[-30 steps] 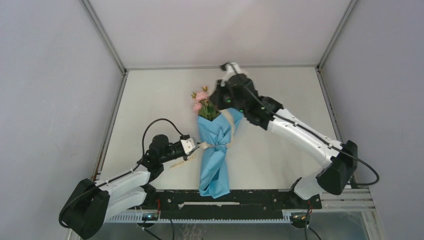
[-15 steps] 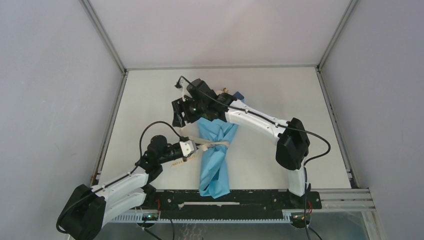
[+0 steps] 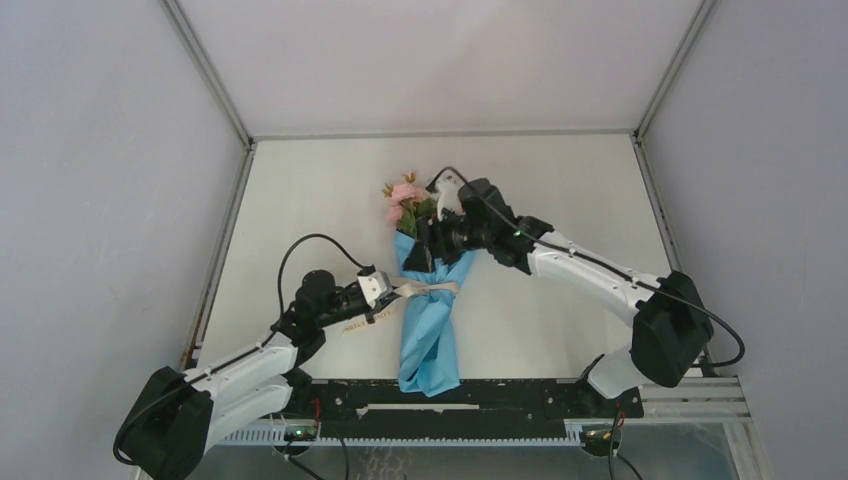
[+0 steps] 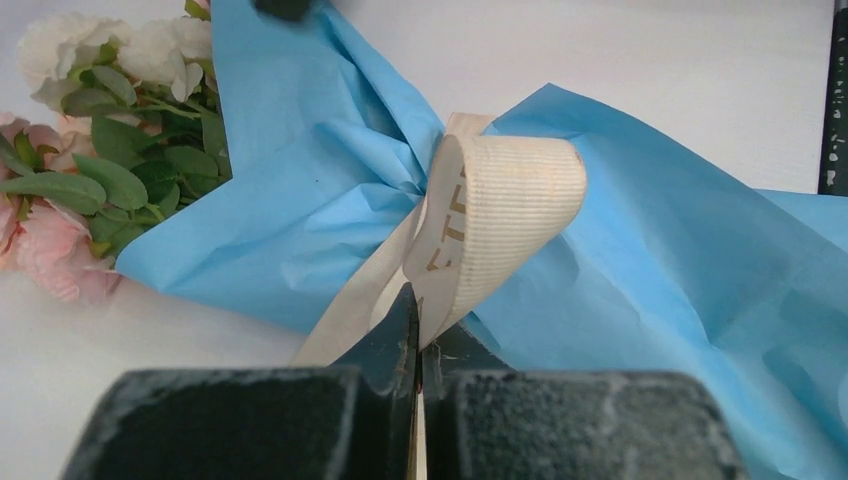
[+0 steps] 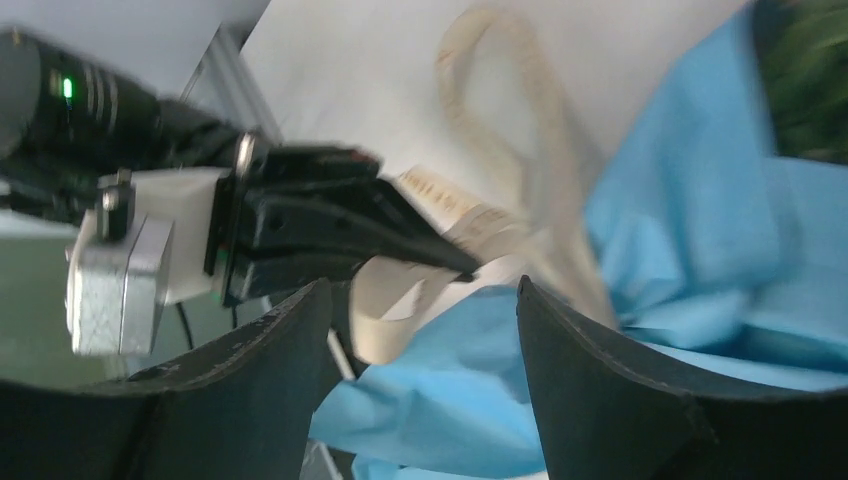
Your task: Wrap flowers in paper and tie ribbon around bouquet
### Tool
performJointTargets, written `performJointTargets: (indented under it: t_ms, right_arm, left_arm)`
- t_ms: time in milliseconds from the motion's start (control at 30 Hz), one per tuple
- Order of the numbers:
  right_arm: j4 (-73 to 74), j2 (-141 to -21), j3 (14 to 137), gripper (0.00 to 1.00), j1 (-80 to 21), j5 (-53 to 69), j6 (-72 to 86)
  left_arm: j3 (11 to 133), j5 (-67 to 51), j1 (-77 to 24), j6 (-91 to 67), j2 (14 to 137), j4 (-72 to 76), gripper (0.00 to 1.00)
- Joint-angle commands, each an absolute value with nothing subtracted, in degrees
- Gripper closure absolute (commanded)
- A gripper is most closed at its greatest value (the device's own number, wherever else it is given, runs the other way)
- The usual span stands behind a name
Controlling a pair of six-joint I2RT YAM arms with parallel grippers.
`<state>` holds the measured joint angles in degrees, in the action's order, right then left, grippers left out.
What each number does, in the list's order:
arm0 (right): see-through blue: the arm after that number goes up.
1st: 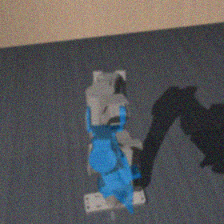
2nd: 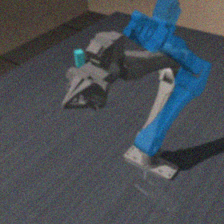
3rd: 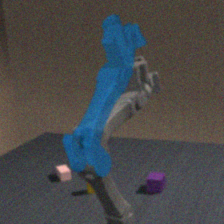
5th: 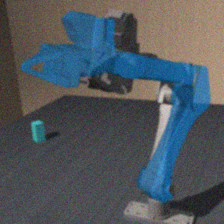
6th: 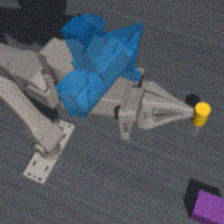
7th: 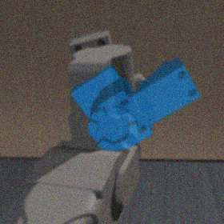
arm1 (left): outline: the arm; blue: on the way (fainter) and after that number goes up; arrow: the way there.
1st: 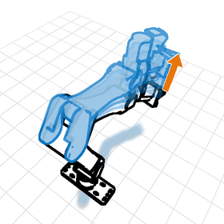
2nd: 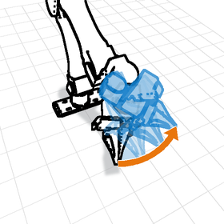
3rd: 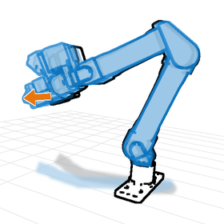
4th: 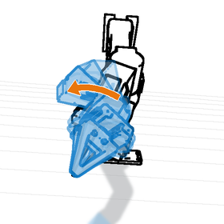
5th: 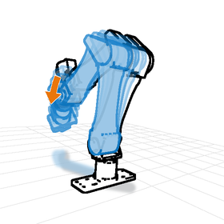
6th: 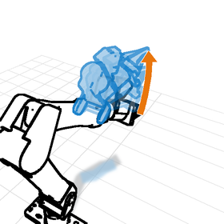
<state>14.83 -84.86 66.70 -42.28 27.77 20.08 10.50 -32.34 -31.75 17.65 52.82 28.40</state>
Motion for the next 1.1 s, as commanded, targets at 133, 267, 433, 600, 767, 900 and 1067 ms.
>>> performJointTargets:
  t_ms: [133,267,433,600,767,900,1067]
  right_arm:
    - [7.65,-88.66,64.95,0.27,-49.33,31.10,22.16]
    - [8.98,-89.56,64.98,0.37,-49.13,28.73,22.35]
    - [11.03,-90.86,65.01,0.42,-48.77,28.02,22.27]
    - [11.33,-90.54,64.50,0.37,-48.93,28.61,22.34]
    - [11.48,-90.65,64.28,0.38,-49.34,32.39,21.98]
    - [10.90,-89.57,63.12,0.41,-49.34,32.13,22.23]
    - [11.42,-90.56,63.10,0.38,-49.17,31.83,22.37]
  left_arm:
    - [10.89,-30.14,-31.98,14.43,52.95,28.94,1.00]
    - [10.88,-30.24,-31.93,14.33,53.08,28.92,1.00]
    - [10.98,-29.90,-31.97,13.89,53.02,28.13,1.00]
    - [11.01,-29.87,-31.90,13.78,53.29,28.15,1.00]
    - [11.67,-29.54,-31.95,13.74,53.65,27.42,1.00]
    - [11.69,-29.47,-31.92,13.71,53.76,27.47,1.00]
    - [12.31,-29.02,-31.99,13.28,54.01,27.06,1.00]
